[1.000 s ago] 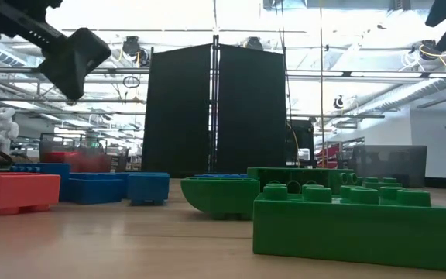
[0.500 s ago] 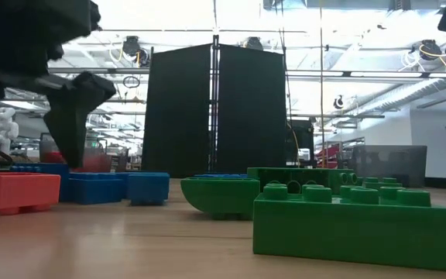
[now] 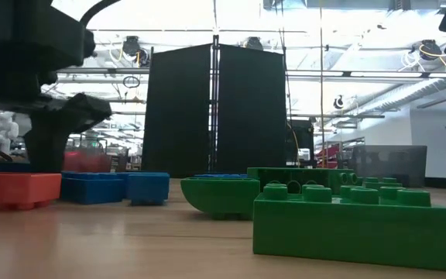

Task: Sort blocks
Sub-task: Put the orange game piece into the top left black bin

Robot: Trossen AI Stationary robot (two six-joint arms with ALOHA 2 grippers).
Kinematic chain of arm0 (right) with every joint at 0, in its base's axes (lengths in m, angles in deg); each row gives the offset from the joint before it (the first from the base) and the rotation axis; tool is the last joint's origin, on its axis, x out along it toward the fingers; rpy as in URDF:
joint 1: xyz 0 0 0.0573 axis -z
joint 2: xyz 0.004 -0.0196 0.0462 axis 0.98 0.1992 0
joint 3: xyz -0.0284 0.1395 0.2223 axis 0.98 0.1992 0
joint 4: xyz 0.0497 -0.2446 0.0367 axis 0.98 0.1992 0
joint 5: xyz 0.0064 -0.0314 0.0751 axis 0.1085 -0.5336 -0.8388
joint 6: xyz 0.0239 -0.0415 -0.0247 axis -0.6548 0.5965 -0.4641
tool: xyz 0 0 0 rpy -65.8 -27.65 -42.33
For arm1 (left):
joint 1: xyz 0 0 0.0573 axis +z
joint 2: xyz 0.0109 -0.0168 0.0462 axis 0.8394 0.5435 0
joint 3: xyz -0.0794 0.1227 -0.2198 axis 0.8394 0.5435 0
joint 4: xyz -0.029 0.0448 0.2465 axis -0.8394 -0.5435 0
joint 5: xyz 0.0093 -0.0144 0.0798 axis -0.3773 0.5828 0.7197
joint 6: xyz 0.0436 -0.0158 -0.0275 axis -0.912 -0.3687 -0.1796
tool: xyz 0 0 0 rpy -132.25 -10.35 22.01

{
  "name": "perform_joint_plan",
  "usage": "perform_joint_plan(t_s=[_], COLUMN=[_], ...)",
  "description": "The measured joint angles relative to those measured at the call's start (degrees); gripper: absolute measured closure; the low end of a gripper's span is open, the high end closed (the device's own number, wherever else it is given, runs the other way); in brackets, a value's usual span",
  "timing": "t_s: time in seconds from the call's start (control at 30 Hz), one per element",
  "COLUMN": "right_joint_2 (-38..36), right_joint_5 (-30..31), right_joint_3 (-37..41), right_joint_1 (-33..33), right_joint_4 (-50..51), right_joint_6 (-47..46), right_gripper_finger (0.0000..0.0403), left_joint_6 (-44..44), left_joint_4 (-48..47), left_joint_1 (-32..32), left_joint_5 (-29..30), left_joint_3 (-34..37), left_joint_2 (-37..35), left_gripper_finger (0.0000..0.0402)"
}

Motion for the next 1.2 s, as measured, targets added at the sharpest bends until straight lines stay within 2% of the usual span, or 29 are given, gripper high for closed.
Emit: perform_joint_plan(t_s=[0.3,0.5,0.73,0.87,1.03,1.2], right_joint_2=[0.0,0.0,0.0,0.0,0.02,0.02], right_joint_5=[0.15,0.15,0.48,1.0,1.05,3.09], right_joint_3=[0.0,0.0,0.0,0.0,0.0,0.0], right_joint_1=[0.0,0.0,-0.02,0.0,0.0,0.0], right_joint_4=[0.57,0.57,0.62,1.13,1.09,1.08], right_joint_6=[0.2,1.32,2.88,2.89,2.69,2.54], right_gripper_finger=[0.0103,0.0103,0.0103,0.0103,0.0103,0.0103], left_joint_6=[2.1,7.85,8.19,14.08,22.4,23.88], left_joint_4=[-1.46,-6.25,-20.2,-27.91,-40.89,-43.34], left_joint_1=[1.78,5.06,9.56,15.11,25.47,37.59], left_joint_5=[-0.15,1.91,8.1,13.3,20.39,25.65], left_joint_3=[-0.04,-1.43,-8.53,-9.86,-9.97,-9.94], left_joint_2=[-0.1,-2.89,-10.25,-15.84,-23.21,-29.08], left_gripper_finger=[0.0269,0.0271,0.0271,0.0271,0.0271,0.0271])
